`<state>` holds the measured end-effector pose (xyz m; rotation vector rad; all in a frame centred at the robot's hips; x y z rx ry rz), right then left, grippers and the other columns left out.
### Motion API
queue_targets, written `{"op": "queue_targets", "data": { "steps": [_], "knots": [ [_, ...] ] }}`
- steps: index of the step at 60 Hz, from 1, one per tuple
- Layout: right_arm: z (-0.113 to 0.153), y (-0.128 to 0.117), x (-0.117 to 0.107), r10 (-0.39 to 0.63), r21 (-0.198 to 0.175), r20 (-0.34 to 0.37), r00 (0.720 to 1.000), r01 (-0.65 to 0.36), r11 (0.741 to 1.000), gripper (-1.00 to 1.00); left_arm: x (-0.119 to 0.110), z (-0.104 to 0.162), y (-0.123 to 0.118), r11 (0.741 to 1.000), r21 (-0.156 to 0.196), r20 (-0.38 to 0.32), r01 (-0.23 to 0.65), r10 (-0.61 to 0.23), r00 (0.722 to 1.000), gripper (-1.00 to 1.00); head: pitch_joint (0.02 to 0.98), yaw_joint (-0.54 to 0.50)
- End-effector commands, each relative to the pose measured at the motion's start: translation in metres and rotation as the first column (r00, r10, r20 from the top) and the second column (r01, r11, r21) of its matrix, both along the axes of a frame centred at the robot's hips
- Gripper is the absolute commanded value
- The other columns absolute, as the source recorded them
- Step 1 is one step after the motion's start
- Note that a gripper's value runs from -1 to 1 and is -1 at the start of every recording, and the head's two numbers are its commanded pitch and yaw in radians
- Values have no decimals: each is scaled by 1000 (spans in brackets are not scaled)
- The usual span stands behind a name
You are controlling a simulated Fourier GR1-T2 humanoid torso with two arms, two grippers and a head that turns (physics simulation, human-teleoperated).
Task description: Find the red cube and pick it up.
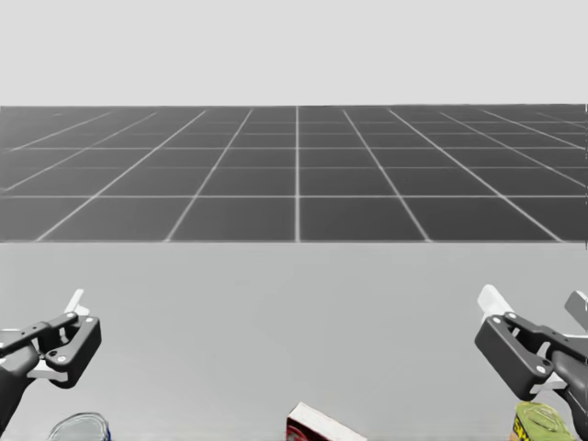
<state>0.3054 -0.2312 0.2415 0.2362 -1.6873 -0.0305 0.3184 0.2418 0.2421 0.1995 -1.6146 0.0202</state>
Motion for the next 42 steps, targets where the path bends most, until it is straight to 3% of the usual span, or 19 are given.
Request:
{"op": "queue_targets", "data": {
  "steps": [1, 18, 42],
  "knots": [
    [0, -1, 0, -3, 1, -4, 1000, 3, 1000, -1000, 1, 0, 0, 1000, 1, -1, 2, -2, 1000, -1000, 513, 23],
    [3, -2, -1, -1, 4, -2, 1000, 1, 1000, -1000, 1, 0, 0, 1000, 2, -4, 2, -2, 1000, -1000, 684, 74],
    [0, 5, -3, 32, -1, -18, 999, -32, 1000, -1000, 1, -1, -1, 1000, 8, -11, -1, 2, 1000, -1000, 870, 344]
  ]
}}
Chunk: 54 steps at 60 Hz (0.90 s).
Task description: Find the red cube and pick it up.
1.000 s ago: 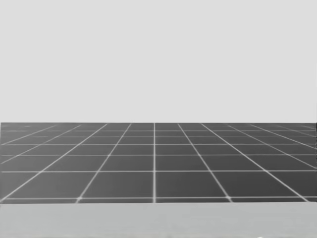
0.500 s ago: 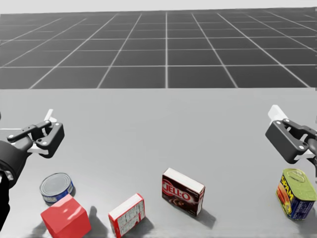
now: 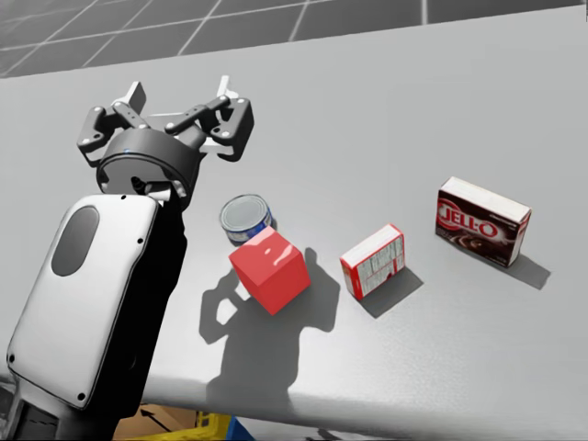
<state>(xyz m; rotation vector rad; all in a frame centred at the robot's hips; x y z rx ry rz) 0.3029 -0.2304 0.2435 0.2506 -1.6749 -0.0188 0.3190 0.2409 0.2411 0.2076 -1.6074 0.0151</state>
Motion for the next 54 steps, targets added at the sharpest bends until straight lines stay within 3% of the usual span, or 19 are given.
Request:
{"op": "queue_targets", "data": {
  "steps": [1, 5, 14, 28, 30, 41, 44, 54],
  "knots": [
    [-2, 5, -1, 15, -3, -9, 1000, -15, 1000, -1000, 0, 0, -1, 1000, -2, -5, 3, -3, 1000, -1000, 875, 348],
    [-3, 7, -2, 23, -10, -11, 1000, -23, 1000, -1000, 0, 1, -1, 1000, -18, -11, 19, -19, 1000, -1000, 897, 367],
    [-3, 10, -3, 29, -13, -10, 1000, -29, 999, -1000, -10, 12, 0, 990, -106, -34, 95, -99, 995, -1000, 908, 377],
    [-7, 12, -3, 21, -23, -17, 1000, -21, 1000, -1000, -54, 28, 4, 965, -62, -101, 256, -261, 960, -1000, 909, 374],
    [-7, 12, -3, 19, -24, -18, 1000, -20, 1000, -1000, -66, 31, 5, 956, -43, -117, 289, -292, 949, -1000, 908, 374],
    [-8, 13, -3, 15, -30, -19, 1000, -15, 999, -1000, -116, 27, 21, 915, -41, -199, 402, -402, 894, -1000, 895, 371],
    [-8, 13, -2, 15, -33, -19, 1000, -16, 999, -1000, -126, 24, 25, 905, -42, -212, 423, -421, 882, -1000, 894, 371],
    [-8, 13, -2, 13, -33, -18, 1000, -14, 999, -1000, -153, 5, 39, 850, 2, -276, 526, -505, 818, -1000, 894, 377]
  ]
}}
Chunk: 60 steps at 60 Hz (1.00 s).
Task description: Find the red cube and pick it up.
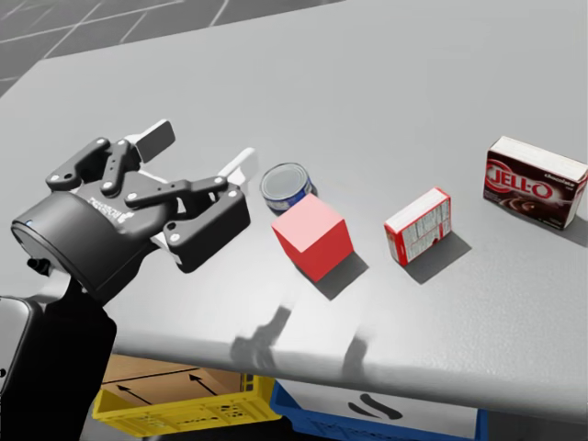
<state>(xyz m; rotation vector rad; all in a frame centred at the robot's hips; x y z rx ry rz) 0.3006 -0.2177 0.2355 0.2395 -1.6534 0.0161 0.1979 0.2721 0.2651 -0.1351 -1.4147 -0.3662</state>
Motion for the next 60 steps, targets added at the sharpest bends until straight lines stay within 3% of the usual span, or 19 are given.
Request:
{"op": "queue_targets", "data": {
  "steps": [1, 7, 12, 23, 60],
  "knots": [
    [0, 0, 0, -2, -2, 1, 1000, 2, 1000, -1000, -32, -21, 9, 993, 53, -60, 107, -104, 993, -1000, 894, 378],
    [0, 0, 0, -2, -2, 0, 1000, 2, 1000, -1000, -35, -41, 14, 989, 58, -118, 135, -127, 985, -1000, 895, 380],
    [0, 0, 0, -2, -3, 2, 1000, 2, 1000, -1000, -35, -63, 18, 985, 13, -158, 172, -167, 973, -1000, 896, 380],
    [0, 0, 1, -1, -4, 3, 1000, 1, 1000, -1000, -24, -93, 14, 978, -24, -194, 205, -206, 959, -1000, 895, 381],
    [4, -4, -1, -8, 1, 16, 1000, 8, 1000, -1000, 43, -106, -19, 980, -56, -250, 189, -197, 948, -1000, 902, 349]
  ]
}}
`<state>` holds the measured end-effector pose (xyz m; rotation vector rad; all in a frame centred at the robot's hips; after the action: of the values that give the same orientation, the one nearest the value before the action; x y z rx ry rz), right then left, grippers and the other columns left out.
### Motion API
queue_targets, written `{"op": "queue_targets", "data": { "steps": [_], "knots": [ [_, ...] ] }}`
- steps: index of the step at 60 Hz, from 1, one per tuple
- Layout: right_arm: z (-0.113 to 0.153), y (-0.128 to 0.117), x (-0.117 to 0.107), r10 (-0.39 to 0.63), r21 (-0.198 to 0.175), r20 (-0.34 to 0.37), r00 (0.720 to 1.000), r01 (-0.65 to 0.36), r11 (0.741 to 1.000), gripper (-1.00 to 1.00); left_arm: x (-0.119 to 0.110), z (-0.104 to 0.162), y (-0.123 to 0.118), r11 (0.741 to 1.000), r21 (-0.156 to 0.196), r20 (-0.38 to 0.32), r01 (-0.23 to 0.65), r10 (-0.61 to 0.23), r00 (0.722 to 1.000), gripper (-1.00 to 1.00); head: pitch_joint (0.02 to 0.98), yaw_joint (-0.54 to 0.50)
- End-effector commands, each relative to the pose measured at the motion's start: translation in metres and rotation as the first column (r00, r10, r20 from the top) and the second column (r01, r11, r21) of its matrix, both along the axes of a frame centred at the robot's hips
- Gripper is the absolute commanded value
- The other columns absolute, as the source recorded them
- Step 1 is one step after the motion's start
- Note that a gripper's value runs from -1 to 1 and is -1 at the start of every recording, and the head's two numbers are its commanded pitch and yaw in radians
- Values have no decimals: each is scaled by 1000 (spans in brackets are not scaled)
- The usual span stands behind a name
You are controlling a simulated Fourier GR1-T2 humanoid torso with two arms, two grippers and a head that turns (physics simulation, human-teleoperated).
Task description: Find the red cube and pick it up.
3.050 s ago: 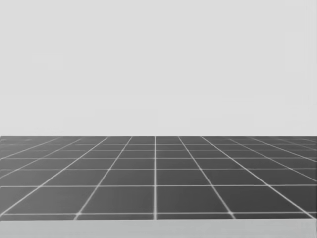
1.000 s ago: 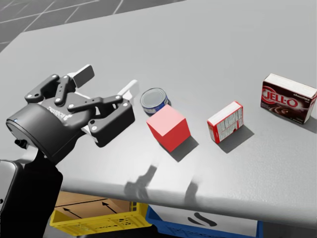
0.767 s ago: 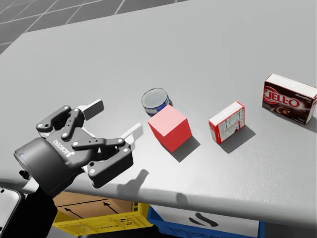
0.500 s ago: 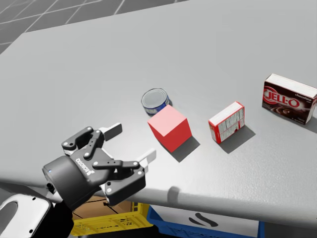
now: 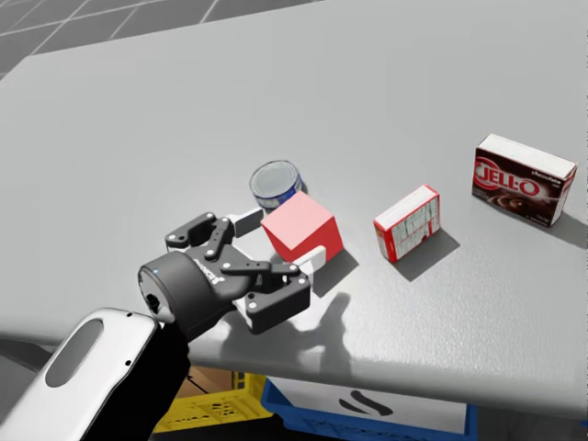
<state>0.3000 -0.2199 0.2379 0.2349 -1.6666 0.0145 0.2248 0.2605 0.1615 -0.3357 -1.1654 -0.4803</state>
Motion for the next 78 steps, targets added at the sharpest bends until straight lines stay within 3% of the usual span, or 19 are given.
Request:
{"op": "queue_targets", "data": {
  "steps": [1, 18, 19, 20, 21, 22, 23, 35, 46, 58, 69, 78],
  "knots": [
    [2, -2, -1, -3, 3, 4, 1000, 3, 1000, -1000, 19, -3, -9, 1000, -3, -15, -4, 4, 1000, -1000, 902, 348],
    [4, -3, -2, -8, 10, 11, 1000, 8, 1000, -1000, 32, -13, -20, 1000, 21, -40, 20, -19, 999, -1000, 893, 336],
    [4, -4, -2, -8, 10, 12, 1000, 8, 1000, -1000, 32, -14, -19, 1000, 28, -33, 13, -12, 999, -823, 892, 336],
    [4, -4, -2, -8, 10, 13, 1000, 8, 1000, -1000, 32, -14, -19, 1000, 27, -34, 10, -9, 999, -328, 890, 336],
    [5, -4, -2, -8, 10, 13, 1000, 8, 1000, -1000, 32, -14, -19, 1000, 21, -37, 12, -11, 999, 40, 889, 336],
    [5, -4, -2, -9, 11, 13, 1000, 9, 1000, -1000, 31, -15, -19, 1000, 22, -39, 13, -12, 999, 915, 888, 335],
    [5, -4, -2, -9, 12, 13, 1000, 9, 1000, -1000, 31, -16, -19, 999, 29, -42, 17, -16, 999, 999, 886, 335],
    [6, -5, -2, -9, 13, 15, 1000, 9, 1000, -1000, 26, -19, -18, 999, 36, -51, 34, -32, 998, 1000, 831, 336],
    [6, -6, -2, -14, 12, 17, 1000, 14, 1000, -1000, 24, -20, -20, 998, 42, -52, 53, -50, 997, 1000, 629, 342],
    [6, -8, -1, -22, 7, 20, 1000, 22, 1000, -1000, 22, -22, -23, 996, 62, -52, 68, -65, 997, 1000, 487, 347],
    [6, -9, 0, -25, 1, 17, 1000, 25, 1000, -1000, 19, -16, -25, 994, 78, -33, 71, -68, 997, 1000, 452, 358],
    [5, -13, 2, -56, -12, -12, 998, 56, 998, -1000, 13, 18, -28, 991, 112, 41, 77, -82, 996, 1000, 446, 365]
  ]
}}
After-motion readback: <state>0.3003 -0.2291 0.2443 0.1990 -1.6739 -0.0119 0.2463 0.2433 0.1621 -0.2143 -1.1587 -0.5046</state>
